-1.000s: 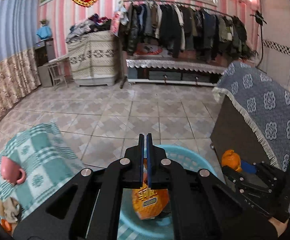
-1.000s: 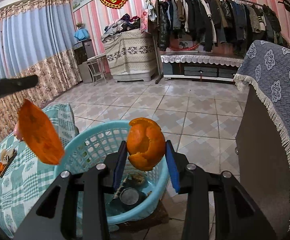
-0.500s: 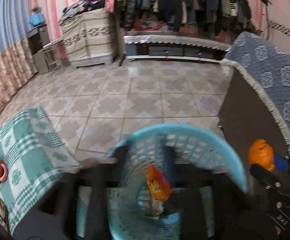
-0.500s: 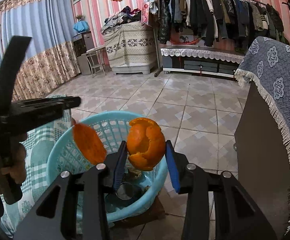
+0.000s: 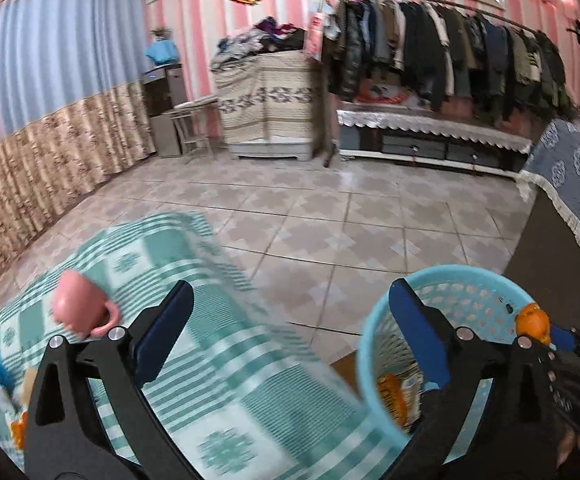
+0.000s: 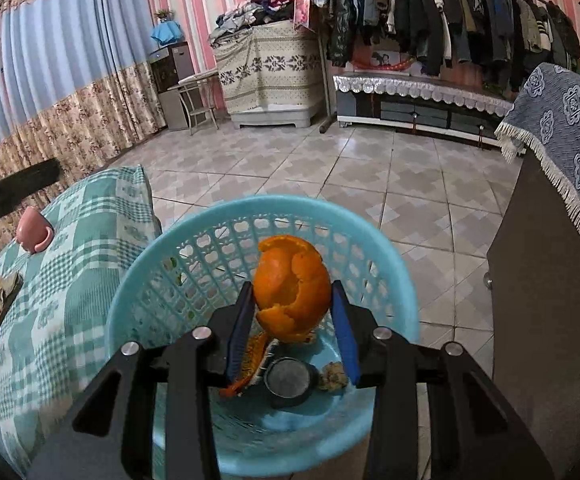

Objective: Collect trash
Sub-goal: 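Open the right tool to drop the orange peel into the basket, then move both tools back over the trash on the bed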

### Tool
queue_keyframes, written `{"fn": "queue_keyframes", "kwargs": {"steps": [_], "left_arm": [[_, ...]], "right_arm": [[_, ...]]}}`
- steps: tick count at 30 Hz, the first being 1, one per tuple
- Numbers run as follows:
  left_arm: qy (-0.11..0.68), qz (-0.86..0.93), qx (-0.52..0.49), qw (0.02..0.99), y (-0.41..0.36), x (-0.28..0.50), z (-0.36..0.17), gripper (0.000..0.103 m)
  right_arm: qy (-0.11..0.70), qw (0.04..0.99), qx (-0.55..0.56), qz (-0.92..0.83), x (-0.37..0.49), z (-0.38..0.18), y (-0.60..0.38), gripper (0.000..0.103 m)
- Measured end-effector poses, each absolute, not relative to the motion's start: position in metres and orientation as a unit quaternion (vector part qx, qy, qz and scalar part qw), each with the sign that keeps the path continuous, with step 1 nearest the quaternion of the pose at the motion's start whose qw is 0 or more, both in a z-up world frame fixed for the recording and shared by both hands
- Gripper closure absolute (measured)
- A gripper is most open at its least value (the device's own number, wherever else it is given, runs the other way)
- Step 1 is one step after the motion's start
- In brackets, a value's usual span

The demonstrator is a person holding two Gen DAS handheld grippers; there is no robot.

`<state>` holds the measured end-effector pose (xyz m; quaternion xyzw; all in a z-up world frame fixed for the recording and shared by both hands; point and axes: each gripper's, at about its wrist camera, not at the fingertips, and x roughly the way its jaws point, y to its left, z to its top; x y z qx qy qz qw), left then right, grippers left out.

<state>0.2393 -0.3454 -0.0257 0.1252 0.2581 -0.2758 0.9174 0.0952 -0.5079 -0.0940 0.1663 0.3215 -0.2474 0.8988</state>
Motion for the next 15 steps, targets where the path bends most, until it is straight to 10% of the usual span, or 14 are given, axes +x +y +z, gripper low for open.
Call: {"fn": "queue_keyframes", "kwargs": {"steps": [5, 15], "left_arm": [[0.239, -0.236, 0.123, 0.934, -0.295, 0.227, -0.020, 0.006], [0.253, -0.200, 0.077, 0.943, -0.195, 0.216, -0.018, 0.005]], "right_arm": [[0.315, 0.898, 0.160, -0.263, 0.108, -0.095, -0.493, 0.024], [0.306, 0.898, 0.139, -0.284, 0.113, -0.090, -0.456, 0.005]]}}
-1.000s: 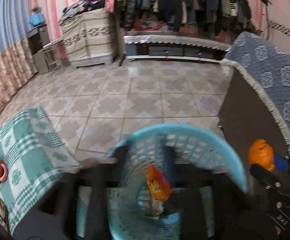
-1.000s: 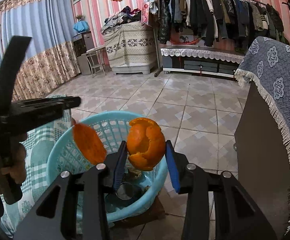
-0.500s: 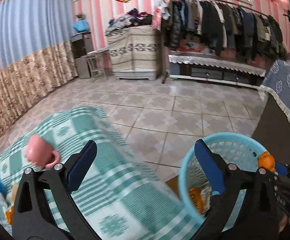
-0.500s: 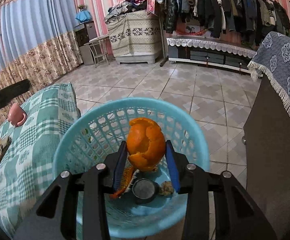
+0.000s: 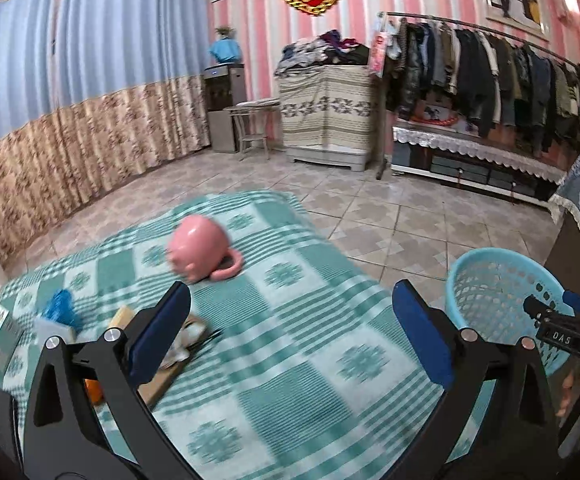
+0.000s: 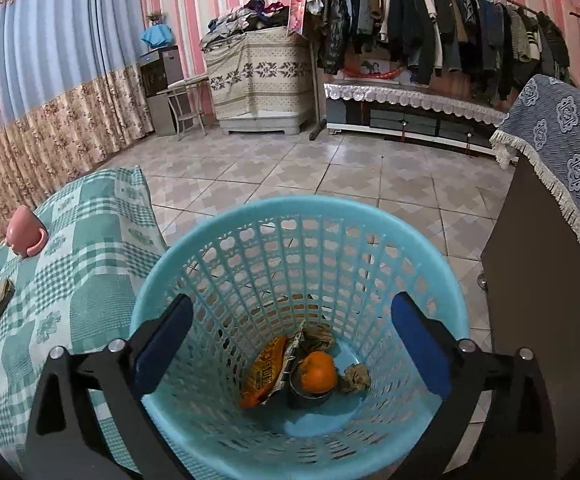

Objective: Collect trash
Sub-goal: 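Move both tools back over the trash on the bed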

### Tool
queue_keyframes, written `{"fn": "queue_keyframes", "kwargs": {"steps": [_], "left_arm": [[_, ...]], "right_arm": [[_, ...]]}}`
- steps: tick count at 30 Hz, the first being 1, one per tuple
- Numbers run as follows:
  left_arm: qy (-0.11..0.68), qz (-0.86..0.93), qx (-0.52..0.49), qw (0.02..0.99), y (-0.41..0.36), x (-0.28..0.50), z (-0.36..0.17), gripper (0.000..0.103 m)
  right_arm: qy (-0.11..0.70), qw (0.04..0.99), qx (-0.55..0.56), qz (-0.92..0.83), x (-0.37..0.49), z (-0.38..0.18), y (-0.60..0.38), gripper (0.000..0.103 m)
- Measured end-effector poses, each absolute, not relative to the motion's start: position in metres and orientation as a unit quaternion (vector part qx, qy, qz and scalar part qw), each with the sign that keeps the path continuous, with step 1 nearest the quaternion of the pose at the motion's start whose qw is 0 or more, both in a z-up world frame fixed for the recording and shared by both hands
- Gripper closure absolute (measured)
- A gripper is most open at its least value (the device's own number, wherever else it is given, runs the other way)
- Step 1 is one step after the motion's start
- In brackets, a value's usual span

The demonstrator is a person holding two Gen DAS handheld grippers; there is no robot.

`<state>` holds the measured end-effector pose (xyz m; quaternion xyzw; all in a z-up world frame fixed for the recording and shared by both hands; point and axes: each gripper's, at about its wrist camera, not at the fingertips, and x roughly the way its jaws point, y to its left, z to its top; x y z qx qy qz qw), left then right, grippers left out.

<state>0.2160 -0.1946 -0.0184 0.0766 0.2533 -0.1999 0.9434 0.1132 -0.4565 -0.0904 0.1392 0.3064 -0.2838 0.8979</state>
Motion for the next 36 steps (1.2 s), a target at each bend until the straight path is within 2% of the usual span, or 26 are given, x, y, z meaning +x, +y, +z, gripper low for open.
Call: {"fn": "queue_keyframes", "kwargs": {"steps": [13, 21, 26, 31, 36], "left_arm": [[0.269, -0.121, 0.049, 0.954, -0.080, 0.212, -0.041, 0.005], [0.302, -0.052, 0.032, 0.951, -0.009, 0.232, -0.076, 0.005], [0.346, -0.017, 0.001, 0.938, 0.035, 0.259, -0.097, 0.005], [0.381, -0.030, -0.042, 0.923, 0.054, 0.274, -0.117, 0.005], [0.396, -0.066, -0.058, 0.914, 0.043, 0.291, -0.127, 0.006]], "right_arm": [[0.260, 0.937, 0.110, -0.207, 0.142, -0.054, -0.357, 0.004], [0.293, 0.948, 0.046, -0.118, 0.188, -0.068, -0.276, 0.004], [0.299, 0.949, 0.044, -0.089, 0.212, -0.073, -0.246, 0.004], [0.308, 0.949, 0.023, -0.065, 0.235, -0.088, -0.217, 0.004], [0.321, 0.944, 0.000, -0.070, 0.235, -0.100, -0.215, 0.004]]}}
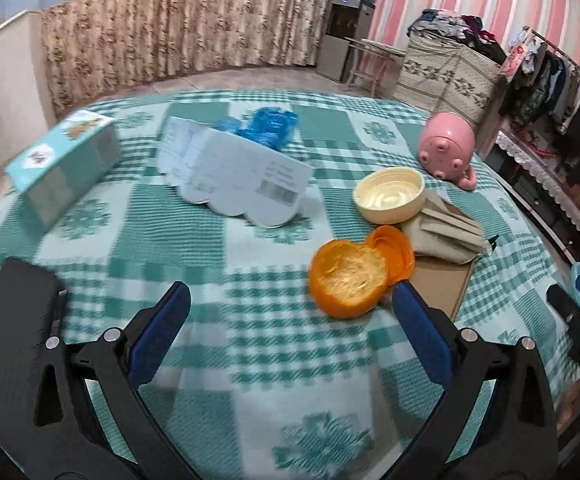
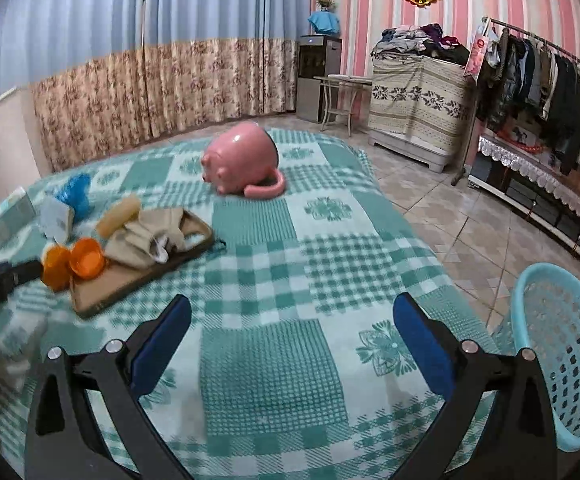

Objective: Collect trash
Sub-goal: 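Move both tools back over the trash on the bed, then grasp the orange peel half with the left tool and lift it, then grasp the beige cloth with the right tool and lift it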

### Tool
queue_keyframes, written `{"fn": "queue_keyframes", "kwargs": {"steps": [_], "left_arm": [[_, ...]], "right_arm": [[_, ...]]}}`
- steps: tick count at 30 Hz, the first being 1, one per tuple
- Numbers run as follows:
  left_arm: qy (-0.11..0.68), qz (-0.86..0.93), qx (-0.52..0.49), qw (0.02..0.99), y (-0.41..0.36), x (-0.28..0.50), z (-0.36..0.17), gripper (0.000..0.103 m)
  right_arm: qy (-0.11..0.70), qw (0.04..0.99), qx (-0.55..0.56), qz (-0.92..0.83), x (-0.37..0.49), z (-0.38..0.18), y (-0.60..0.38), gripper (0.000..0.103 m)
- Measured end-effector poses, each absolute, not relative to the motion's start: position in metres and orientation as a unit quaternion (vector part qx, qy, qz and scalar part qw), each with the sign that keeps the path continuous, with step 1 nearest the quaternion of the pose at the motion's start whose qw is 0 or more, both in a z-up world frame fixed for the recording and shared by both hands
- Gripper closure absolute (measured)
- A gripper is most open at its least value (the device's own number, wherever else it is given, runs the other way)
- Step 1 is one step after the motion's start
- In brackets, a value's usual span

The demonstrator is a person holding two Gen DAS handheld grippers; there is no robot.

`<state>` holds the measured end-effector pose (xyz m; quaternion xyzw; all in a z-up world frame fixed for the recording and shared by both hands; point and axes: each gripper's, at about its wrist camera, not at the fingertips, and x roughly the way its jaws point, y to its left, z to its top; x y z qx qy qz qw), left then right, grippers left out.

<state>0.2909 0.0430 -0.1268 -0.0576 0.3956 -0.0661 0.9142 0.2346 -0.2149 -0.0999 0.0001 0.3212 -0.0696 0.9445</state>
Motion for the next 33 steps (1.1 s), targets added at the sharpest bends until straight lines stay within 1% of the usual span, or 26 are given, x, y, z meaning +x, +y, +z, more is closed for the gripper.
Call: {"fn": "queue_keyframes", "kwargs": {"steps": [4, 6, 7, 9, 10, 12, 15, 17, 18, 22, 27, 33], "left_arm": [[0.405, -0.065, -0.021, 0.912, 0.027, 0.297, -0.133, 0.007], [0.406, -0.076, -0.017, 0.911, 0.021, 0.297, -0.133, 0.018], [0.407, -0.080, -0.018, 0.910, 0.020, 0.298, -0.133, 0.021], [0.414, -0.094, -0.023, 0.905, 0.018, 0.300, -0.136, 0.034], [0.414, -0.100, -0.030, 0.904, 0.018, 0.300, -0.136, 0.037], [0.416, -0.118, -0.051, 0.900, 0.020, 0.301, -0.136, 0.053], [0.413, -0.124, -0.049, 0.901, 0.017, 0.298, -0.135, 0.059], [0.412, -0.119, -0.045, 0.902, 0.017, 0.296, -0.134, 0.066], [0.414, -0.121, -0.047, 0.901, 0.018, 0.295, -0.133, 0.068], [0.408, -0.100, -0.043, 0.906, 0.028, 0.291, -0.126, 0.068], [0.367, -0.046, -0.003, 0.929, 0.049, 0.284, -0.101, 0.068], [0.362, 0.007, -0.020, 0.932, 0.085, 0.293, -0.094, 0.068]], "right_arm": [[0.321, 0.944, 0.013, -0.081, 0.234, -0.103, -0.225, 0.004], [0.327, 0.941, 0.017, -0.084, 0.237, -0.107, -0.228, 0.004], [0.331, 0.940, 0.018, -0.083, 0.238, -0.109, -0.229, 0.004], [0.338, 0.937, 0.017, -0.083, 0.241, -0.112, -0.229, 0.004], [0.341, 0.936, 0.017, -0.082, 0.242, -0.113, -0.229, 0.004], [0.342, 0.936, 0.017, -0.084, 0.242, -0.114, -0.229, 0.004], [0.343, 0.935, 0.018, -0.086, 0.242, -0.114, -0.227, 0.004], [0.344, 0.936, 0.015, -0.077, 0.243, -0.112, -0.222, 0.004], [0.343, 0.936, 0.013, -0.073, 0.244, -0.110, -0.219, 0.004], [0.331, 0.943, -0.017, -0.041, 0.251, -0.101, -0.194, 0.004], [0.341, 0.940, -0.021, -0.001, 0.279, -0.098, -0.166, 0.004], [0.349, 0.936, -0.038, 0.025, 0.309, -0.099, -0.138, 0.006]]}}
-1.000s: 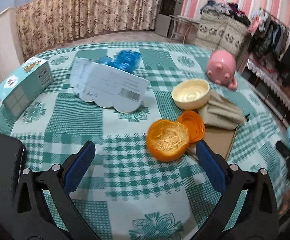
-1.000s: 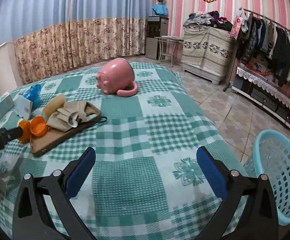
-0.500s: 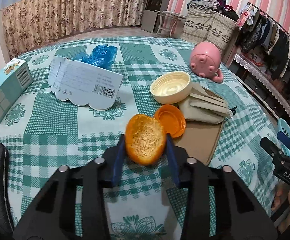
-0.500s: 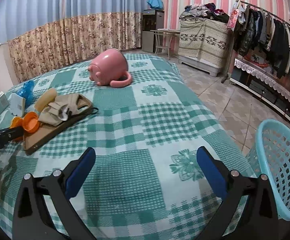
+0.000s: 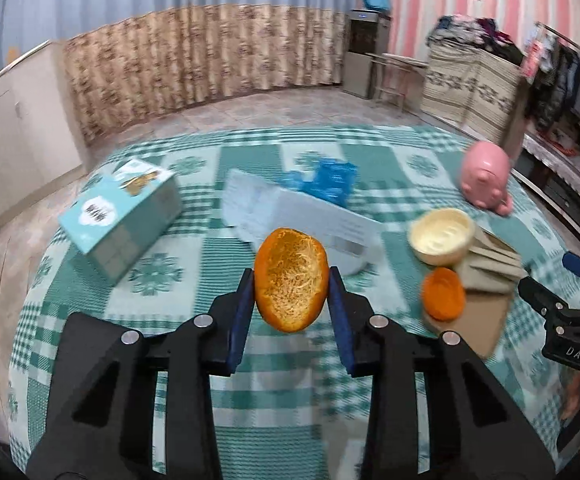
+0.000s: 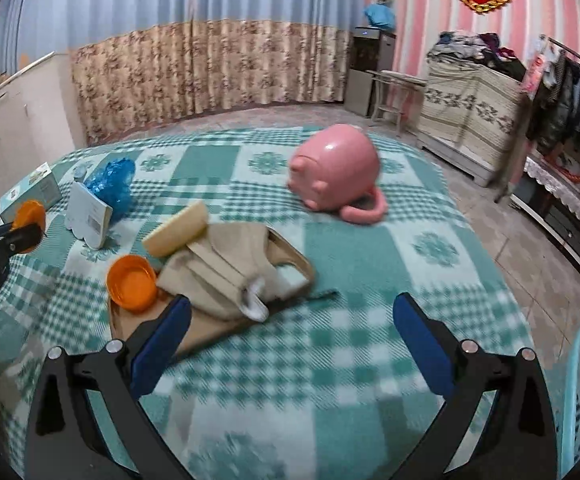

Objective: Collect trash
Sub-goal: 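Grasp the beige cloth with the right tool and lift it, then carry both items over the blue basket and open the left tool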

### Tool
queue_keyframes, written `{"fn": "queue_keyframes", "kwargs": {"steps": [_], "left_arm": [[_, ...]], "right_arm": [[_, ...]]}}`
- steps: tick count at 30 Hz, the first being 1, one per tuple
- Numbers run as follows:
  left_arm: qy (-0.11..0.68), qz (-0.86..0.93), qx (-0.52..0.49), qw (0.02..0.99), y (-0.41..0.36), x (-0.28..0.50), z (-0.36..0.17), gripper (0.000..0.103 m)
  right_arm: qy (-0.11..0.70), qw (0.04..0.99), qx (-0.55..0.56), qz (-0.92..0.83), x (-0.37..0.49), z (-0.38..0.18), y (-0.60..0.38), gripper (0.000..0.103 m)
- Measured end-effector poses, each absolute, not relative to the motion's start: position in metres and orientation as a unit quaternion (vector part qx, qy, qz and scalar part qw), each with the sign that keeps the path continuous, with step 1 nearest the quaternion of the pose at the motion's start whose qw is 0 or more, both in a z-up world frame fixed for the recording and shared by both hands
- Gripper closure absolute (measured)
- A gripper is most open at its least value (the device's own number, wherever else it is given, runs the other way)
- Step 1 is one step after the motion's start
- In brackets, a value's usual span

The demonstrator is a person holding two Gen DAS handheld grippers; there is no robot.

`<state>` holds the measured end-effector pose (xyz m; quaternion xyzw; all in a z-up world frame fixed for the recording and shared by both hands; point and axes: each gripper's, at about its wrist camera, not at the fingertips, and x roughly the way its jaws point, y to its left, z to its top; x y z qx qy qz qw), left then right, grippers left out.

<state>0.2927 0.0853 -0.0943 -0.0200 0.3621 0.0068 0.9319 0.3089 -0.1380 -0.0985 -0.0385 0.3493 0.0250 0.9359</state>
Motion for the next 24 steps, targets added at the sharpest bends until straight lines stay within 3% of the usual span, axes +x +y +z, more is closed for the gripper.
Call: {"fn": "queue_keyframes", "kwargs": {"steps": [2, 11, 12, 24], "left_arm": [[0.363, 0.015, -0.025, 0.931, 0.090, 0.295, -0.094, 0.068], [0.352, 0.019, -0.029, 0.935, 0.091, 0.295, -0.093, 0.068], [0.353, 0.018, -0.029, 0.935, 0.091, 0.294, -0.095, 0.068], [0.362, -0.012, 0.011, 0.932, 0.054, 0.282, -0.101, 0.068]], "right_arm": [[0.354, 0.933, -0.052, 0.034, 0.319, -0.102, -0.127, 0.009], [0.387, 0.914, -0.083, 0.085, 0.328, -0.110, -0.112, 0.074], [0.386, 0.915, -0.080, 0.088, 0.324, -0.105, -0.117, 0.077], [0.379, 0.923, -0.050, 0.047, 0.229, -0.083, -0.205, 0.078]]}}
